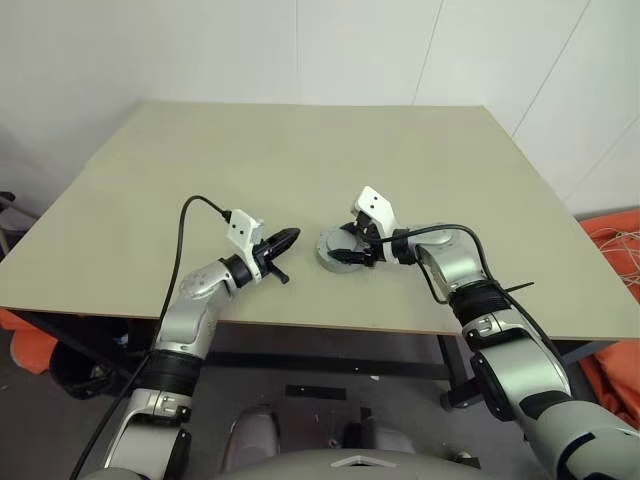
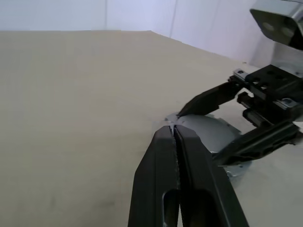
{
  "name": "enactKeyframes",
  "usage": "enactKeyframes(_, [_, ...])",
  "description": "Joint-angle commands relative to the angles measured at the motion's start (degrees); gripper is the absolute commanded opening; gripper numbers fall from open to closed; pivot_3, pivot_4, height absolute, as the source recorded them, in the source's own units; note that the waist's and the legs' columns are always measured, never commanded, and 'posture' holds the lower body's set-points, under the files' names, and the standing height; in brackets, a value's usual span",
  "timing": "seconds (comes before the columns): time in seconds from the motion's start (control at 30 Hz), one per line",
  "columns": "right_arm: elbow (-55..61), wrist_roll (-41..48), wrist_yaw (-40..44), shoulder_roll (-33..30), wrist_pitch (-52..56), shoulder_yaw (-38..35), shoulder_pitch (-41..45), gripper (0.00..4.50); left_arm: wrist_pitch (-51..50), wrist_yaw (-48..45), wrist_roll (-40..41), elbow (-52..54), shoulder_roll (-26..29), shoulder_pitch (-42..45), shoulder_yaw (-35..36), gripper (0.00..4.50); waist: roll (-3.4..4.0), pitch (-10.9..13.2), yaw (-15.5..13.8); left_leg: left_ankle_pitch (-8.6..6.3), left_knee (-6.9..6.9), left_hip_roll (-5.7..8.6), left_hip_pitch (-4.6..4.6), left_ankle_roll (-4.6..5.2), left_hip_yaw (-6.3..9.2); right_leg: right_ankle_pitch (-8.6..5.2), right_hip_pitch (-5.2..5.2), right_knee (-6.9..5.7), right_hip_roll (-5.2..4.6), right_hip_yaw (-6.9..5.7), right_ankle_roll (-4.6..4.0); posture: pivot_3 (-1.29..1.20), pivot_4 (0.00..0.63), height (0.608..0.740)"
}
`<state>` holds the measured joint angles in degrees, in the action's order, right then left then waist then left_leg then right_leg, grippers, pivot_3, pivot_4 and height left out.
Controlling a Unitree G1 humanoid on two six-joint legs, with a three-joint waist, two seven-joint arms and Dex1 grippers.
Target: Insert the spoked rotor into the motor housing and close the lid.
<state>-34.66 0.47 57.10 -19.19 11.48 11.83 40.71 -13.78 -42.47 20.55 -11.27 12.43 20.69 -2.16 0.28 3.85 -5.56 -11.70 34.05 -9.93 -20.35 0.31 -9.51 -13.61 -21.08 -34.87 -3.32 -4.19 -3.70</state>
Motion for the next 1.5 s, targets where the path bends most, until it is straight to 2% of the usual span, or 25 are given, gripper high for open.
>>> enactKeyframes(0.03, [2.1,0.1,0.2,0.4,1.7,0.8,-1.5,3.21,-2.8,-3.6,2.1,-1.2,0.2,3.0,-0.3,0.07,0.0,0.0,0.0,0.0,0.0,0.0,0.0,0.0,0.0,0.0,0.0,0.0,0.0,0.0,0.0,0.0,0.0,0.74])
enactKeyframes(0.2, [3.5,0.2,-0.2,0.6,2.5,0.8,-2.0,3.21,-6.0,-5.1,2.6,-5.2,-0.8,7.0,-0.1,0.07,0.0,0.0,0.0,0.0,-0.04,0.0,0.0,0.0,-0.01,-0.01,-0.02,0.01,0.0,0.0,-0.02,0.0,0.0,0.74])
enactKeyframes(0.67, [5.8,0.4,-0.5,1.3,3.7,0.9,-2.4,3.21,-5.4,-1.7,-3.5,-17.7,-4.3,15.7,-1.8,0.07,0.0,0.0,0.1,-0.01,-0.08,0.0,-0.05,0.02,-0.02,-0.04,-0.08,0.03,0.0,0.0,-0.07,0.0,0.0,0.74])
enactKeyframes(1.17, [6.6,0.4,-0.7,1.8,3.9,1.0,-2.3,3.21,-9.3,1.6,-8.4,-21.2,-4.7,17.3,-3.4,0.07,0.0,0.0,0.1,-0.01,-0.12,-0.01,-0.02,0.02,-0.02,-0.06,-0.07,0.03,0.0,-0.01,-0.1,0.0,0.0,0.74])
enactKeyframes(1.5, [9.0,0.8,-0.3,1.6,5.7,1.1,-2.9,3.21,-10.6,-1.1,-8.6,-19.5,-4.8,16.6,-4.7,0.07,0.0,0.0,0.0,-0.01,-0.16,0.0,0.07,0.02,-0.02,-0.06,0.0,0.05,-0.01,-0.01,-0.1,0.0,0.0,0.74])
